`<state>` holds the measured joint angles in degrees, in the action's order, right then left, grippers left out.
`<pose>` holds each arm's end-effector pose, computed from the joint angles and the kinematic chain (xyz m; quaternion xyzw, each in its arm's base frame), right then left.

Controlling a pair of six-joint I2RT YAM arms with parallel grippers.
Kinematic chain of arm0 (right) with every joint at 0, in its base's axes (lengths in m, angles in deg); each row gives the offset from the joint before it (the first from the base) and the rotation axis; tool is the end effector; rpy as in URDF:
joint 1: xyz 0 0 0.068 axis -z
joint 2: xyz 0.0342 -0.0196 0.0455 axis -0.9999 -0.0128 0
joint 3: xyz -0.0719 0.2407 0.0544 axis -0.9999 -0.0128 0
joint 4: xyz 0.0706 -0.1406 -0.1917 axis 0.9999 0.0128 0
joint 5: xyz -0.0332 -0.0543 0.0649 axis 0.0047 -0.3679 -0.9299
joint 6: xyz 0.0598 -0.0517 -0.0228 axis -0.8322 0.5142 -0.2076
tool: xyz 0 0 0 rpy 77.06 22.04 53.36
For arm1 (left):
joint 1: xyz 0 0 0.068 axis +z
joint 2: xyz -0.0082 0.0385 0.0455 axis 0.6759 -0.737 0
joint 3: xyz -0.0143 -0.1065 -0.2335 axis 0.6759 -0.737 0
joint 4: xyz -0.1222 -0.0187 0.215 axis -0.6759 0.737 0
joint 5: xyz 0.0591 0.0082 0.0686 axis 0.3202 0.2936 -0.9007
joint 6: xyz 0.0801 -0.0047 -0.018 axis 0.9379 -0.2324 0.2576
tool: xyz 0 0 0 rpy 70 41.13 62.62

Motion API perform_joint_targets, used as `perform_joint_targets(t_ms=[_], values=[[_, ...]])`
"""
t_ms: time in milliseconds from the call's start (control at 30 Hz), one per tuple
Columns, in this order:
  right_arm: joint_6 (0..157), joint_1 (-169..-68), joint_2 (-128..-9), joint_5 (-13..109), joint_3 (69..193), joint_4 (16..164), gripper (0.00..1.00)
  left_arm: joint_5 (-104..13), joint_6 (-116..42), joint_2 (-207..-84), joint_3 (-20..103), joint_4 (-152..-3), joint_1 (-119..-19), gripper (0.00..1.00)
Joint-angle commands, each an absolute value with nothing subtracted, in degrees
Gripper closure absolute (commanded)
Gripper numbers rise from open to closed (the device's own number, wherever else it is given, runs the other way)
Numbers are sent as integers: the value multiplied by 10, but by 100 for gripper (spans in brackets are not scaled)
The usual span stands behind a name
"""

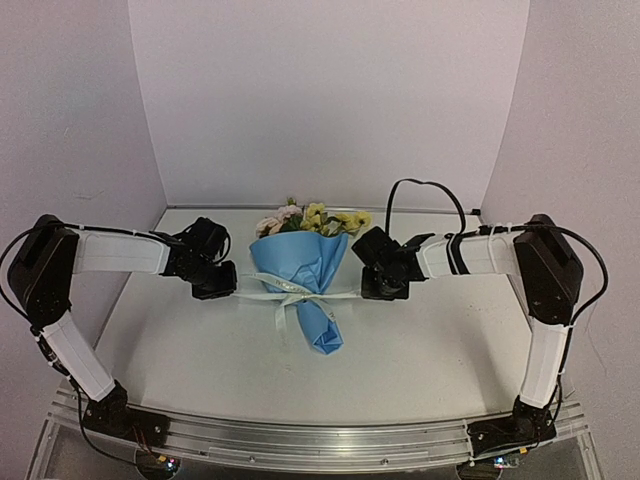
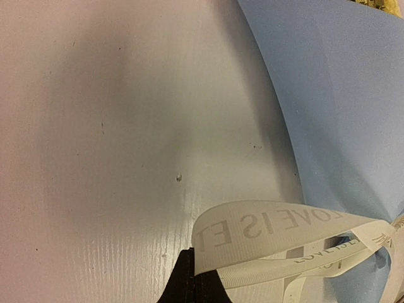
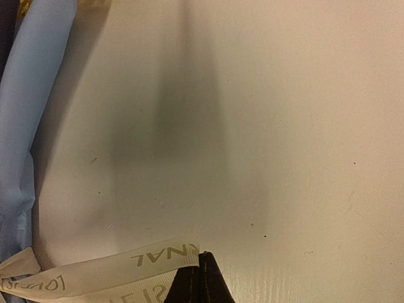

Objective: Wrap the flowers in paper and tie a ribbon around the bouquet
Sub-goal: Tie the half-tied ribbon around the folded bouquet.

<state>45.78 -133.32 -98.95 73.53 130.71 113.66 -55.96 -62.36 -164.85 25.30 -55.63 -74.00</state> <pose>0.3049 0.2644 0.1317 0.0040 0.9557 0.0571 0.2887 0.2855 -0.1713 0.1398 -0.0476 0.9603 -0.1370 0.2382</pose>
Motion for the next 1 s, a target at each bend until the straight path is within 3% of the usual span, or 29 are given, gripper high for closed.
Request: perform_joint_targets(t_ms=[0,100,133,233,333,633,967], values=[[457,-1325,-964,732,1302,1125,100,-563,-603,-1623,253,-549,-729,100],[469,-1328,-949,709,1306,1116,96,-541,-597,-1626,258,-561,-729,100],[474,-1330,-944,699,1307,1115,89,-539,-594,-1628,258,-566,-730,100],[478,-1337,-924,681,1306,1115,54,-503,-587,-1630,263,-580,-732,100],[474,-1344,-903,660,1293,1114,40,-492,-583,-1634,266,-588,-737,100],[440,-1390,-915,493,1248,1046,46,-476,-588,-1638,264,-599,-741,100],[365,-1393,-946,429,1225,963,46,-465,-602,-1638,259,-604,-741,100]])
